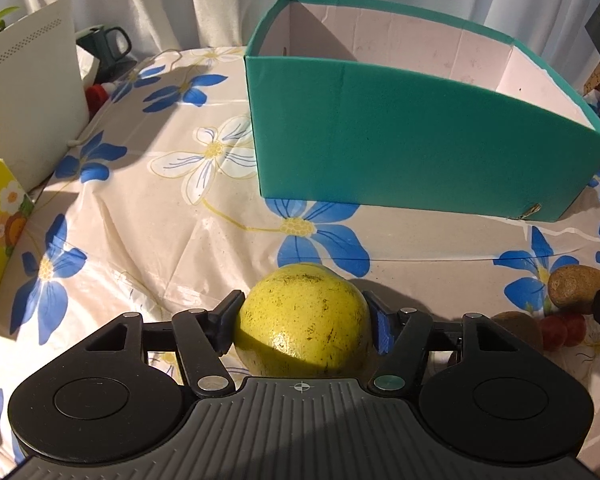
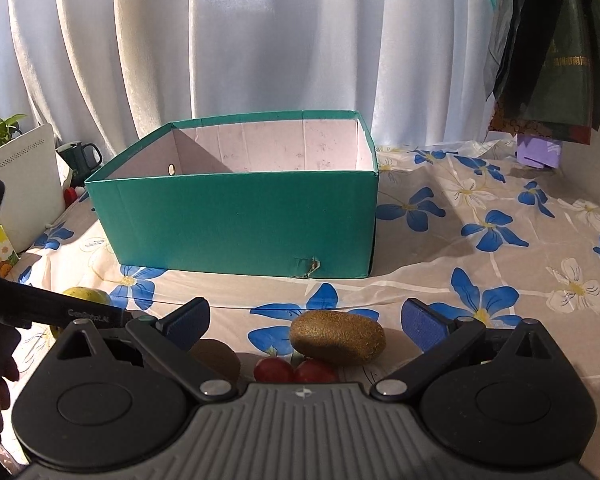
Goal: Organize fruits
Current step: 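Grasp the large yellow pear with the left tool while the right tool grasps the brown kiwi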
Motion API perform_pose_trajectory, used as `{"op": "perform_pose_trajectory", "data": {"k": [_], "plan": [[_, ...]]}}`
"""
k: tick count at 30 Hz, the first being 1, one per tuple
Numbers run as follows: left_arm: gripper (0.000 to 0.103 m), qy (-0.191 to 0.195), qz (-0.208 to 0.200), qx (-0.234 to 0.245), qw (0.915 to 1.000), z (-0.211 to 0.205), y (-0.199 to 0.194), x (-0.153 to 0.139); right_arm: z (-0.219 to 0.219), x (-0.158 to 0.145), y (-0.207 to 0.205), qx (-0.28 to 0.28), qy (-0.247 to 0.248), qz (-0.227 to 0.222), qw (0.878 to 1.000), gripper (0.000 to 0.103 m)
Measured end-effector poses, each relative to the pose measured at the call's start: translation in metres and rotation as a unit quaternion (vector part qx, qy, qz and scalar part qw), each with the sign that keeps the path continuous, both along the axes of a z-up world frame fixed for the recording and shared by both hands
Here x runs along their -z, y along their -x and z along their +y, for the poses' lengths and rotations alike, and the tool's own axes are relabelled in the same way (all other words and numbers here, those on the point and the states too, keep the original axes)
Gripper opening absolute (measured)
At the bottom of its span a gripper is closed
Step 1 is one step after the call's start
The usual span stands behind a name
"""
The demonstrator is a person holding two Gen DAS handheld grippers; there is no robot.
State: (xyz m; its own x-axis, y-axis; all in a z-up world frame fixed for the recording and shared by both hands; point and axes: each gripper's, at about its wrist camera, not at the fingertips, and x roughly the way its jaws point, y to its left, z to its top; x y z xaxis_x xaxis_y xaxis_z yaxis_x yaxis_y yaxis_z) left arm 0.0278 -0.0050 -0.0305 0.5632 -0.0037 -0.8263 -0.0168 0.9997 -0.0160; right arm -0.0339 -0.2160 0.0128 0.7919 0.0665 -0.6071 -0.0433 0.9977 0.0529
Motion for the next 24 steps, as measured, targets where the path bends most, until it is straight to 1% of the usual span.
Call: {"op": "perform_pose_trajectory", "data": {"k": [5,9,12,17,24], "plan": [[0.068,-0.003,-0.030,-0.007,0.9995,0.008,0.017,-0.023,0.001,0.006,-0.008,0.012,0.009,0.011,1.000,0.101],[0.068,-0.012,-0.045,-0.013,0.9988,0.012,0.024,-0.033,-0.002,0.014,-0.018,0.030,0.011,0.030,0.999,0.097],[0.068,-0.010,-0.045,-0.019,0.9988,0.015,0.027,-0.035,-0.006,0.020,-0.027,0.046,0.003,0.045,0.998,0.096],[0.068,-0.005,-0.032,-0.027,0.9991,0.018,0.028,-0.033,-0.005,0.029,-0.040,0.060,0.011,0.065,0.996,0.090],[0.068,0.001,-0.034,-0.021,0.9992,0.013,0.031,-0.035,-0.001,0.040,-0.052,0.061,0.019,0.091,0.994,0.083]]}}
